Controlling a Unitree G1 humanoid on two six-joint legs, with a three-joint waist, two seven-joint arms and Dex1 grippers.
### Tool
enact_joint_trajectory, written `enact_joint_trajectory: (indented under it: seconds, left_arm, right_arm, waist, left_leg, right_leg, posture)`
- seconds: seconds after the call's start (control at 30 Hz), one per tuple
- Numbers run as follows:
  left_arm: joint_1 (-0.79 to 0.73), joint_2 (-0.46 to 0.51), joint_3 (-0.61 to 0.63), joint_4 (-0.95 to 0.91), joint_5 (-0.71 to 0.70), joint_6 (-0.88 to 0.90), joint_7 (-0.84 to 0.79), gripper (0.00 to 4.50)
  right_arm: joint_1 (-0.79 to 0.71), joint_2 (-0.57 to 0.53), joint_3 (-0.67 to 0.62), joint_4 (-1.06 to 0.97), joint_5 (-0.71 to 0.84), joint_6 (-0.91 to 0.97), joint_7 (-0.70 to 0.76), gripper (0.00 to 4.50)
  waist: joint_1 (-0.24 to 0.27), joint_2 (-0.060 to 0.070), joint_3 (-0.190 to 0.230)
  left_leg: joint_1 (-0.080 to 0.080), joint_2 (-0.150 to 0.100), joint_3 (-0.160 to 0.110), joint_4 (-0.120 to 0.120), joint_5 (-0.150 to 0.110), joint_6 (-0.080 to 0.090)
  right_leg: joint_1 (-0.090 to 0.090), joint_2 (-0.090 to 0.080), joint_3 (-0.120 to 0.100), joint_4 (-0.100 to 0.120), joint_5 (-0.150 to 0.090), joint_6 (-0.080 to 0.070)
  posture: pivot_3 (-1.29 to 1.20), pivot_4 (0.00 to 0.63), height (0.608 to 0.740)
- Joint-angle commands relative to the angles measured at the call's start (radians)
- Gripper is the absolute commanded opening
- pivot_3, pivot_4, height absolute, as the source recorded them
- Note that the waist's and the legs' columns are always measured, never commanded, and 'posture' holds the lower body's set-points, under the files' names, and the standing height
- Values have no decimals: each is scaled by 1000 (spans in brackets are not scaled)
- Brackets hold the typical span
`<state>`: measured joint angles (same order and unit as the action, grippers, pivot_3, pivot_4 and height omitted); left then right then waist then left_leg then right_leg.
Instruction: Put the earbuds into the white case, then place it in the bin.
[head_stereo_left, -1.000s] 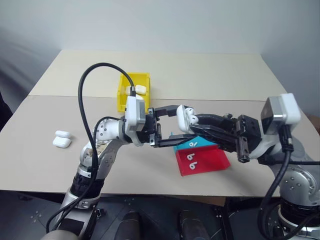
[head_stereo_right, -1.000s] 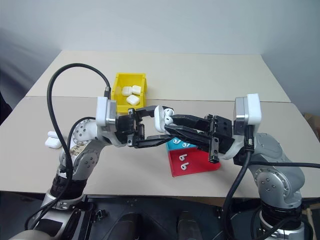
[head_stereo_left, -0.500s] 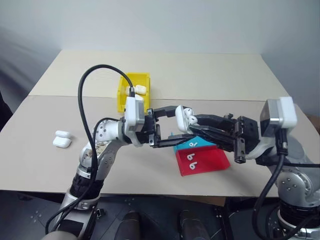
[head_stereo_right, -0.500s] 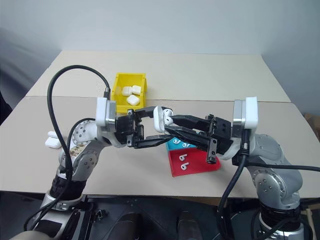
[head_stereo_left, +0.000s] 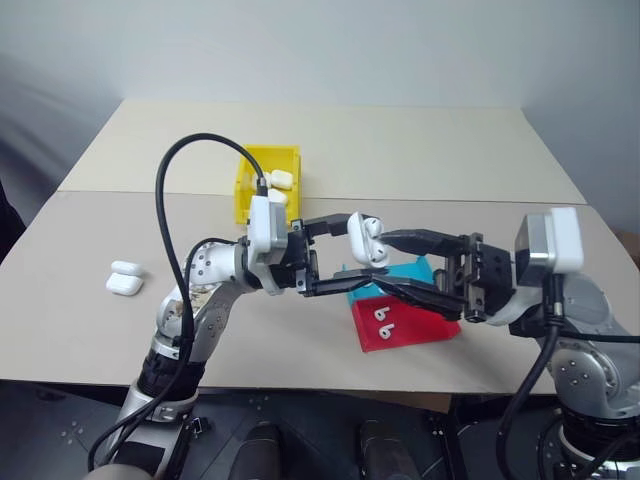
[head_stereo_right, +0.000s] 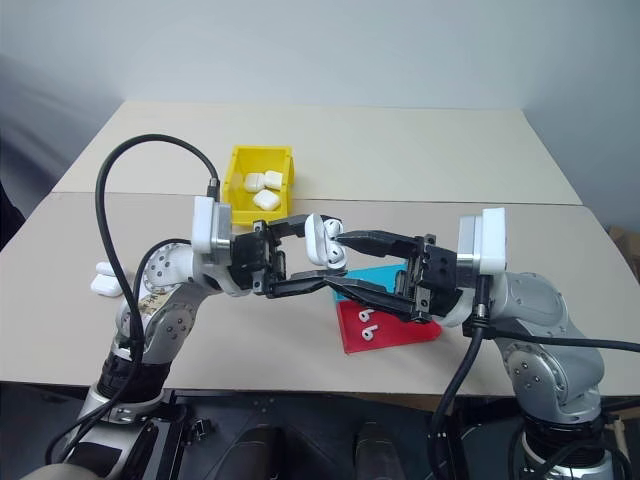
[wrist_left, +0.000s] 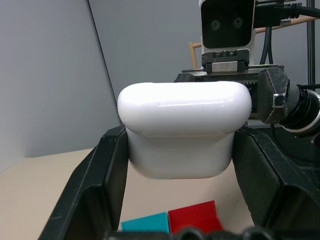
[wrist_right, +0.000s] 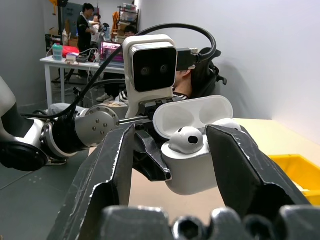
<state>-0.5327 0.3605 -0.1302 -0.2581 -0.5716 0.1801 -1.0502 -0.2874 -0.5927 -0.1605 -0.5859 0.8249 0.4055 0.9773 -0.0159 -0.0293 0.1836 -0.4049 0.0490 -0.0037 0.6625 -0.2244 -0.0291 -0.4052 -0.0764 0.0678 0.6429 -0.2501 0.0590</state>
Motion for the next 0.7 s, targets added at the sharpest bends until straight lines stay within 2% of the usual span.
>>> enact_joint_trajectory:
  seconds: [0.03, 0.1, 0.23, 0.33, 0.53, 0.7]
  left_arm:
    - [-5, 0, 10, -36, -5, -20, -7, 2800]
    - [-4, 2, 4, -29, 7, -25, -10, 2800]
    - [-20, -5, -11, -25, 27, -6, 7, 2800]
    - [-41, -11, -26, -5, 47, 2, 17, 2800]
    - [-83, -21, -39, 42, 69, 11, 14, 2800]
    - [-113, -39, -51, 87, 100, -5, 20, 2800]
  right_arm:
    - [21, -55, -33, 2, 8, -1, 29, 2709]
    - [9, -108, -81, 21, 42, 21, 47, 2709]
    - [-135, -237, -136, 42, 137, 112, 19, 2709]
    - [-284, -300, -110, 58, 190, 193, -27, 2127]
    - [-504, -312, 46, 104, 146, 296, -57, 33]
    - [-600, -283, 183, 128, 59, 307, -1, 33]
  waist:
    - [1, 0, 0]
    - [1, 0, 0]
    - [-3, 0, 0]
    - [-4, 0, 0]
    - [0, 0, 0]
    - [1, 0, 0]
  left_leg:
    - [0, 0, 0, 0, 0, 0]
    - [0, 0, 0, 0, 0, 0]
    - [0, 0, 0, 0, 0, 0]
    - [1, 0, 0, 0, 0, 0]
    - [0, 0, 0, 0, 0, 0]
    - [-2, 0, 0, 0, 0, 0]
  right_leg:
    - [0, 0, 0, 0, 0, 0]
    - [0, 0, 0, 0, 0, 0]
    - [1, 0, 1, 0, 0, 0]
    - [1, 0, 0, 0, 0, 0]
    - [0, 0, 0, -1, 0, 0]
    - [-1, 0, 0, -1, 0, 0]
  posture:
    - [0, 150, 740]
    - [0, 150, 740]
    - [0, 150, 740]
    - [0, 150, 740]
    - [0, 150, 740]
    - [0, 150, 740]
